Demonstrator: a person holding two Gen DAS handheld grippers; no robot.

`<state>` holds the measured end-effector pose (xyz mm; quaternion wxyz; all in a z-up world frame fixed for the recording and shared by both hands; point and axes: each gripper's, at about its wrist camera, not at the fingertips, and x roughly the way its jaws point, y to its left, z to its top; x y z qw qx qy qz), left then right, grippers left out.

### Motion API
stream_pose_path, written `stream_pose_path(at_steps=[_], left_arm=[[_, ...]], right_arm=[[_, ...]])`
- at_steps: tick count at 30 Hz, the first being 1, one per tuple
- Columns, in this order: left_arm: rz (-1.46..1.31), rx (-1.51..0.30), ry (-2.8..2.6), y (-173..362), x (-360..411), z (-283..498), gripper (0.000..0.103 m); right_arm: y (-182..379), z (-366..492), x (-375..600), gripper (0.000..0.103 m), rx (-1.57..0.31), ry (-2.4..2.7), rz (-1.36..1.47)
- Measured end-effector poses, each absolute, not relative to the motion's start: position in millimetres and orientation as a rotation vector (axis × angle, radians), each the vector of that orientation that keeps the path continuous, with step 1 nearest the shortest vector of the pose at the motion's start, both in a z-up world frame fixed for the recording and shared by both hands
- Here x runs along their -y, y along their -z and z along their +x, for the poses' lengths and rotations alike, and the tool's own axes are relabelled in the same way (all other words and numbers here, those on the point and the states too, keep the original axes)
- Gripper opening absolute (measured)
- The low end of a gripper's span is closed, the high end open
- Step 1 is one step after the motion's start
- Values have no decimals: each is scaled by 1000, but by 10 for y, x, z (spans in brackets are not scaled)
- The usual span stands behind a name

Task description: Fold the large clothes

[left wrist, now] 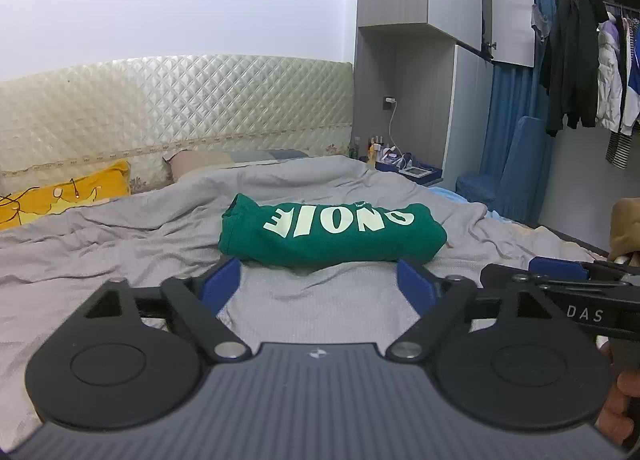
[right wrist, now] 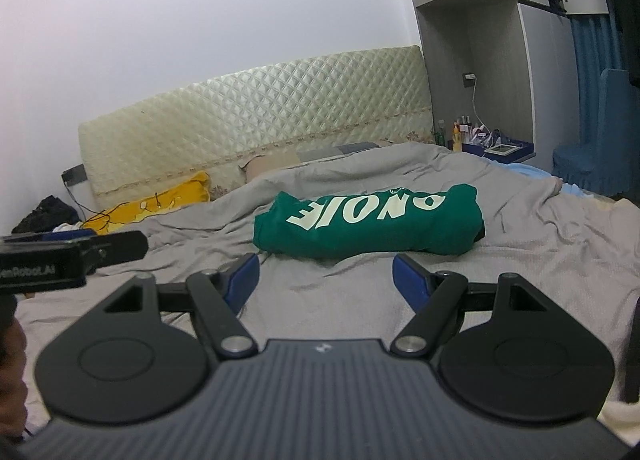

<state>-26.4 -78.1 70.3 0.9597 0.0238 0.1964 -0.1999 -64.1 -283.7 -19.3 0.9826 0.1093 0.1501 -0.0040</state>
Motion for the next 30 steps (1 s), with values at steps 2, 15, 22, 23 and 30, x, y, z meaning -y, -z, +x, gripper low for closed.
stream_pose_path(at_steps=[2,15,22,23,30], left_arm=[[46,-403,404,-688,773,-250,94],[19,-450,392,-573,704,-145,103],[27,-455,383,-565,731,-169,103],[27,-455,384,-564,736,-176,103],[31,-455,379,-562,732,-181,103]], right_arm=[[197,-640,2824,77,-304,10,216],[205,-585,2822,78,-327,8,199],[220,-558,2810,80,-335,5,198],[220,-555,2812,80,-335,6,198],[219,-551,2810,80,-333,19,193]])
